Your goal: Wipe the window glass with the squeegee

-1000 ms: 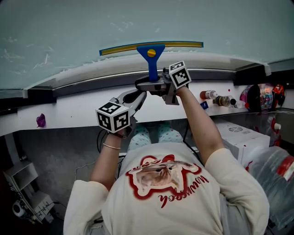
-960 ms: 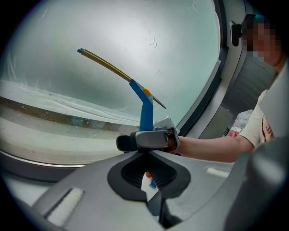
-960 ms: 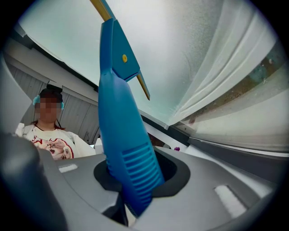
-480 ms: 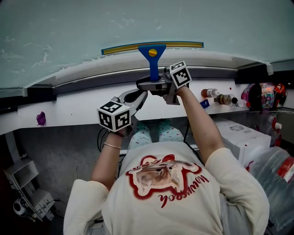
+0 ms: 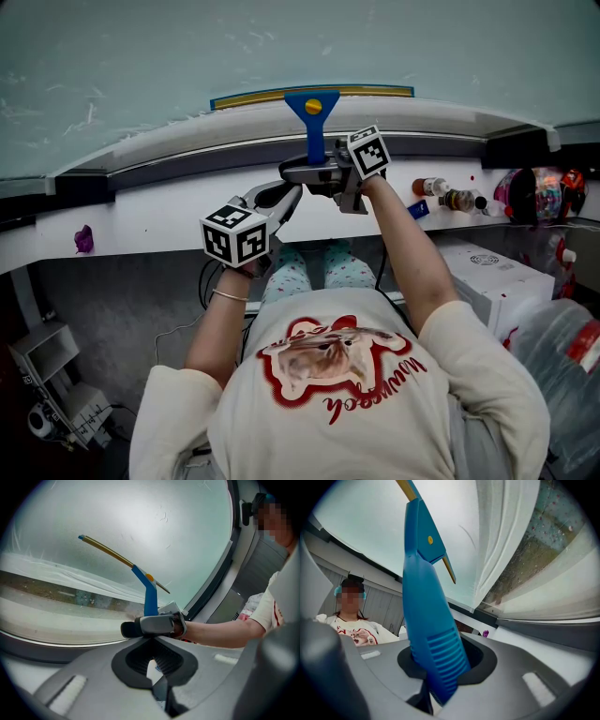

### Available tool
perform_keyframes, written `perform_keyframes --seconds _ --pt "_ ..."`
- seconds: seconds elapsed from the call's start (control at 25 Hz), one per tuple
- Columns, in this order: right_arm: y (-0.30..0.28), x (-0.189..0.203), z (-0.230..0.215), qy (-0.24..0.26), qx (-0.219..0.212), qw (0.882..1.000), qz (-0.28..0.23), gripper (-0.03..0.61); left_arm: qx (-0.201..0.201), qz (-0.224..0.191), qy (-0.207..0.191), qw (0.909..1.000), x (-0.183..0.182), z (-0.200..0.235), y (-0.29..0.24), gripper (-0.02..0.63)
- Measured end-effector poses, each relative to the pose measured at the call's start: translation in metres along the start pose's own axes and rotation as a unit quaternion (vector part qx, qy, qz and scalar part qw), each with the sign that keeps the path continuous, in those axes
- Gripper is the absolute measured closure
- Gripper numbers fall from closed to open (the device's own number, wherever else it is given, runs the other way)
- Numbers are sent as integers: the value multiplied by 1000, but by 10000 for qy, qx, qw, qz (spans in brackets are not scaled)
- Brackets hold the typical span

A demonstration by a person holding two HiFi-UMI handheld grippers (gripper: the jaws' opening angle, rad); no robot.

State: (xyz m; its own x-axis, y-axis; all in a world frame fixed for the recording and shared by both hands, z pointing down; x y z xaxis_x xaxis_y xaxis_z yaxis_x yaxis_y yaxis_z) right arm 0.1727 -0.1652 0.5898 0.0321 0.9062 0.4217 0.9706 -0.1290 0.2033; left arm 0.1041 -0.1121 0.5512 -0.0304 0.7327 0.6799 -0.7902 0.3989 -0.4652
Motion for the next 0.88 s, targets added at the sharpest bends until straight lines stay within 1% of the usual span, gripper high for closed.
perform_keyframes --seconds 0.52,0.68,0.88 --pt "3 7 -10 -138 32 9999 56 469 -19 89 58 9999 8 5 -5 612" --pt "2 8 -10 -171 -49 9998 85 469 -4 111 74 9999 11 6 -8 612" --pt "6 11 -18 -227 48 9997 100 469 10 139 72 9999 14 9 -10 612"
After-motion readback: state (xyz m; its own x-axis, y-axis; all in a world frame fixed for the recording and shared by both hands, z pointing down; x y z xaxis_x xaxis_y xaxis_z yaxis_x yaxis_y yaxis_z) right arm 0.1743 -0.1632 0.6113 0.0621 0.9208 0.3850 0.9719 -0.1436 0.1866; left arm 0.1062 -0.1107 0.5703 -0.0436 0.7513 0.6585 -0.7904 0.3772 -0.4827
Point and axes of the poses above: the fingertips, and each gripper's own axes: y backward along the fingers, z to its left, x out of its underside, the point moved 6 cm from there along y, backward along the fingers, and after that the axes turned 1 degree about -x, right-handed, at the moved point
